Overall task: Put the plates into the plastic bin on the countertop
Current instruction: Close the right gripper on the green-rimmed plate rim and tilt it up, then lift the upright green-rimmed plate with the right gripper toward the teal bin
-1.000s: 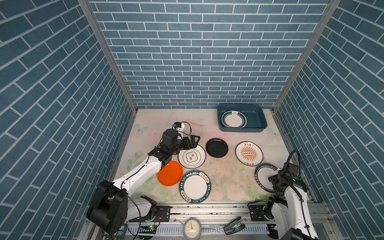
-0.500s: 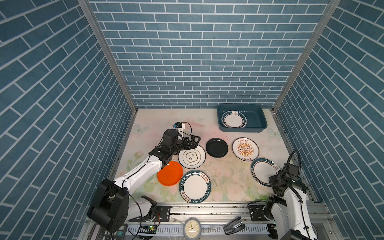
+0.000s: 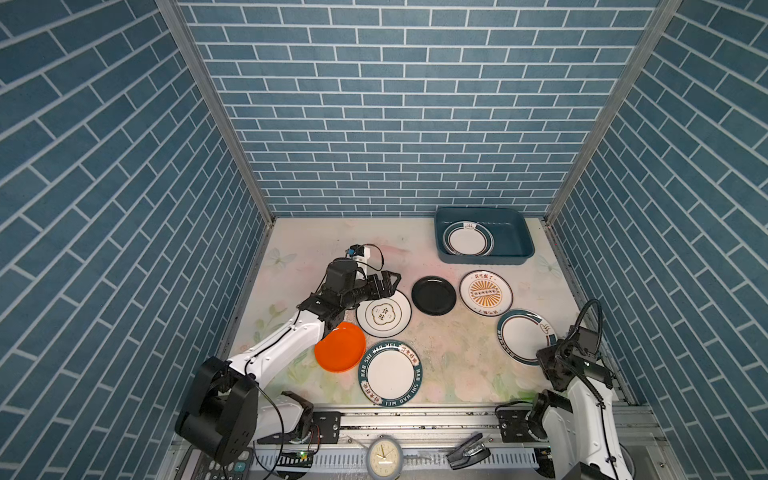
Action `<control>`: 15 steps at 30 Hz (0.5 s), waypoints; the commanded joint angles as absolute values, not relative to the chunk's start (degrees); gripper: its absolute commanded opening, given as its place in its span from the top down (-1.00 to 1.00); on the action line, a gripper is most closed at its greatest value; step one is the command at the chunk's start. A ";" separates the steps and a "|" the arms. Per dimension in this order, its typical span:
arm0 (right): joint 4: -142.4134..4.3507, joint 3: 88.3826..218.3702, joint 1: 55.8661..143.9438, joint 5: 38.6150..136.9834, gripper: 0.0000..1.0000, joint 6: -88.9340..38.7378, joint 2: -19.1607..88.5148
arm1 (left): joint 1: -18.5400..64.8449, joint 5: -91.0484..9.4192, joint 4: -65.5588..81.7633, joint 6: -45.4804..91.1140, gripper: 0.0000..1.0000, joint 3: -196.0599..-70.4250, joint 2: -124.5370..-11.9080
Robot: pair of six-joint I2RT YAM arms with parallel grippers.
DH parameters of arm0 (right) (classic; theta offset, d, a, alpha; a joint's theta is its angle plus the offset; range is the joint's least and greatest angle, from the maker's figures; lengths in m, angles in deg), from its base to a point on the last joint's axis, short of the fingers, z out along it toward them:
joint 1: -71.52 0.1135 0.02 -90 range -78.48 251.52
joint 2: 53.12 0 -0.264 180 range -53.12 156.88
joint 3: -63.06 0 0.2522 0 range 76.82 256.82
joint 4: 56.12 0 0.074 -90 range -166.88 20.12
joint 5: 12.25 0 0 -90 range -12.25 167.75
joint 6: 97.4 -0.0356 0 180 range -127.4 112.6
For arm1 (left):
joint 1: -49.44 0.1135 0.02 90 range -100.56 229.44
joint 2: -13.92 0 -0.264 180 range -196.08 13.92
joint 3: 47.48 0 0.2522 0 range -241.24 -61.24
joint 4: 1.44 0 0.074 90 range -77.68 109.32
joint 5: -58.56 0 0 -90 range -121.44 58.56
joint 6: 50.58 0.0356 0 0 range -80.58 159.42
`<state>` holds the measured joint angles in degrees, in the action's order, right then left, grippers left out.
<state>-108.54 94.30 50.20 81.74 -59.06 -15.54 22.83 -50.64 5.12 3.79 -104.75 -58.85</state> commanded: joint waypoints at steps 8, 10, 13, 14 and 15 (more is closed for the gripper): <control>-111.04 92.44 50.25 82.38 0.92 -57.51 -17.92 | 23.10 -50.98 4.77 3.96 -0.99 -106.71 -60.43; -111.01 92.47 50.25 84.45 0.96 -57.26 -18.52 | 23.10 -51.11 4.68 3.93 -0.99 -106.69 -60.59; -111.17 92.89 50.25 84.76 1.00 -56.91 -19.19 | 23.08 -51.05 4.68 4.16 -0.99 -106.53 -60.27; -111.19 93.07 50.21 84.73 1.00 -56.77 -19.33 | 23.14 -51.03 4.66 4.10 -0.99 -106.47 -60.20; -111.19 93.23 50.25 84.70 1.00 -56.67 -19.42 | 23.15 -50.96 4.59 4.17 -0.99 -106.34 -60.12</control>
